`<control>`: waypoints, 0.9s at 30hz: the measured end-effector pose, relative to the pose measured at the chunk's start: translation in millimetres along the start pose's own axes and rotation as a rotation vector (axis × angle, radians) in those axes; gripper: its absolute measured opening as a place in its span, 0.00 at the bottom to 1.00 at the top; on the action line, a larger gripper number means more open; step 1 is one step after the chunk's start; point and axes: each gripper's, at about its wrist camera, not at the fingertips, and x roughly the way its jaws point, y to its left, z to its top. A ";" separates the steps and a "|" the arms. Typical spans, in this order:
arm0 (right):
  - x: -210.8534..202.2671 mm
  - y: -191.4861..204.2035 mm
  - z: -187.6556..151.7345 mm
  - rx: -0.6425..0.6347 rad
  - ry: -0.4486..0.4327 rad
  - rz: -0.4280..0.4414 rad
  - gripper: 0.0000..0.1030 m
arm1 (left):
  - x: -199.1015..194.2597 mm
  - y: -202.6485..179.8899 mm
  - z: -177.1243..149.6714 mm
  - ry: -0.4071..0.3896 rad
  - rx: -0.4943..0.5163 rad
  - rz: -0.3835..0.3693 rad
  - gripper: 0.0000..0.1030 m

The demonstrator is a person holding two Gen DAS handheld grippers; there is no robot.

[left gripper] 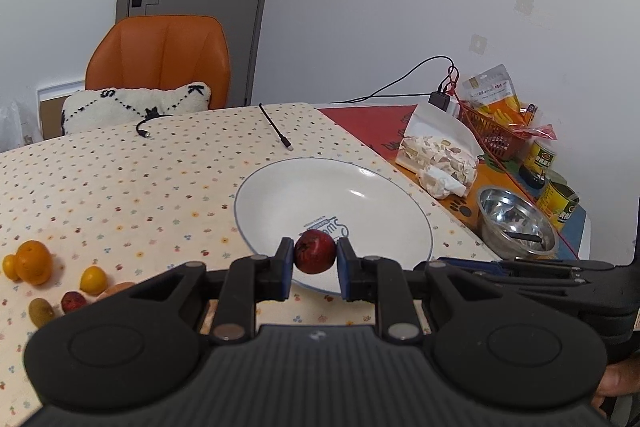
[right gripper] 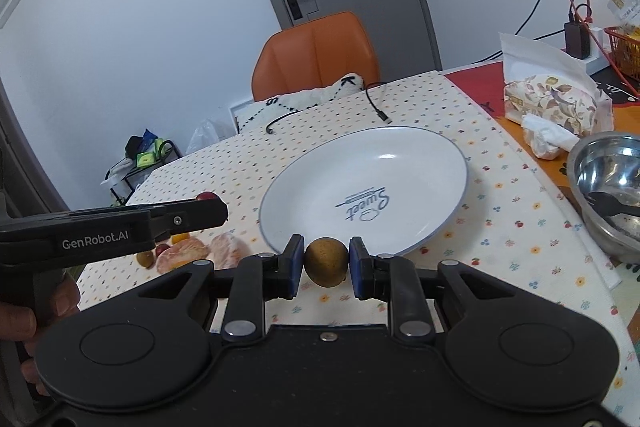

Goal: Organize fruits
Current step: 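Carry the red plum in the left tool while the right tool carries the brown fruit to the plate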

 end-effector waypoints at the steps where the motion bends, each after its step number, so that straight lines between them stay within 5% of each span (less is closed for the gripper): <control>1: 1.4 -1.5 1.0 0.002 -0.002 -0.003 0.22 | 3.7 -0.6 0.5 0.004 0.000 0.000 0.20; 27: 45.8 -30.7 17.5 0.033 0.013 -0.022 0.22 | 90.9 11.5 0.7 0.123 -0.028 0.041 0.20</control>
